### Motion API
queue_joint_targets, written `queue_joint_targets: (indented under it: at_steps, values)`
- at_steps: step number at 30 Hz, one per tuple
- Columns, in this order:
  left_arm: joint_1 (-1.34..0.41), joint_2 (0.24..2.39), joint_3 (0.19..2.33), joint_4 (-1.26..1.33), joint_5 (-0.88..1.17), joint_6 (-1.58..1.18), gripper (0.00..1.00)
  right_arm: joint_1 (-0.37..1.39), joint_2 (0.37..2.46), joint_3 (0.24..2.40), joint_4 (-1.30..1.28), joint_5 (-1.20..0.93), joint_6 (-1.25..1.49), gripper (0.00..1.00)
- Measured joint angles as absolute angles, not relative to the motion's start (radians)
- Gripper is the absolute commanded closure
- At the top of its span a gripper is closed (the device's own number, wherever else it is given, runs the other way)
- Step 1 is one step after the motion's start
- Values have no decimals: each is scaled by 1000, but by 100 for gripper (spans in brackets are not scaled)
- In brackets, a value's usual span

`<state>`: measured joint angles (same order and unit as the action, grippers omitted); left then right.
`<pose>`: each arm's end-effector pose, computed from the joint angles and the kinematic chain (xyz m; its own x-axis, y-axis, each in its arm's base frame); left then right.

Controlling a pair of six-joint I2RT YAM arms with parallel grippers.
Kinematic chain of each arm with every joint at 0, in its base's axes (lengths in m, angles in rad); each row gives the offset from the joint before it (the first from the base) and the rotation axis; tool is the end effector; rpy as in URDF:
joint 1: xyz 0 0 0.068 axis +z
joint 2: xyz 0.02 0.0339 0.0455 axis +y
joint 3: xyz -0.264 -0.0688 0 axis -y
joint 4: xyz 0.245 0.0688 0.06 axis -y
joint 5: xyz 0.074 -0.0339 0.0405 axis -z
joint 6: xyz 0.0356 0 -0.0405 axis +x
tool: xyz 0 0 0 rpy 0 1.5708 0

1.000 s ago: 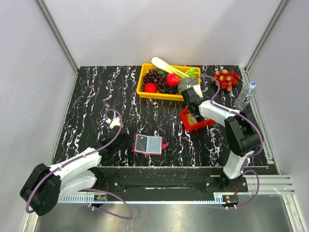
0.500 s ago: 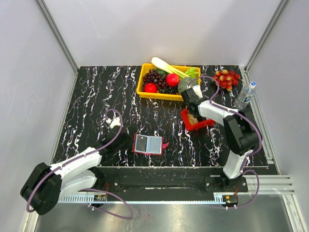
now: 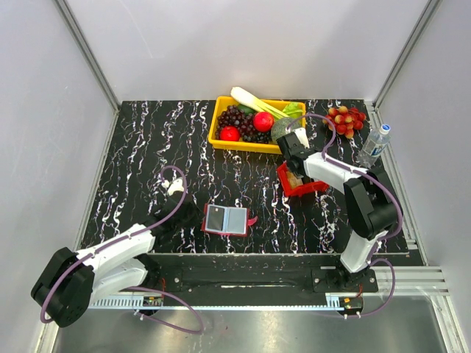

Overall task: Put the credit cards into the card holder
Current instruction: Pick up the credit card from the storage box.

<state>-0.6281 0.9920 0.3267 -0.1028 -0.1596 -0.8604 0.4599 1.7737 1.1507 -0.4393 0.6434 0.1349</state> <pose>0.1521 -0.1035 0.1546 -0.7363 -0.3903 -0.5527 -0.1082 0.8743 -0.4732 0.3295 0.1394 0.1883 -0.7882 -0.2703 -0.5529 0.0127 0.8910 -0.4538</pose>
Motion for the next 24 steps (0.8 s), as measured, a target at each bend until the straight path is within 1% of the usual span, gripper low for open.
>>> queue_joint_targets:
  at_steps: [11,13,15,16,18,21,24]
  values:
    - [-628,992,327,-103,-160,-860,100,460,1764,1151,-431,574,121,100]
    - [-628,992,327,-103,-160,-860,100,460,1764,1151,-431,569,118,98]
    - [-628,992,327,-103,-160,-859,100,459,1764,1151,-431,566,116,92]
    - [-628,992,327,-103,-160,-859,100,459,1764,1151,-431,566,117,91]
    - [-628,992,327,-103,-159,-856,100,458,1764,1150,-431,564,117,91]
    - [-628,992,327,-103,-159,-854,100,458,1764,1150,-431,562,120,87]
    - [-627,992,327,-103,-158,-853,100,458,1764,1150,-431,559,122,86]
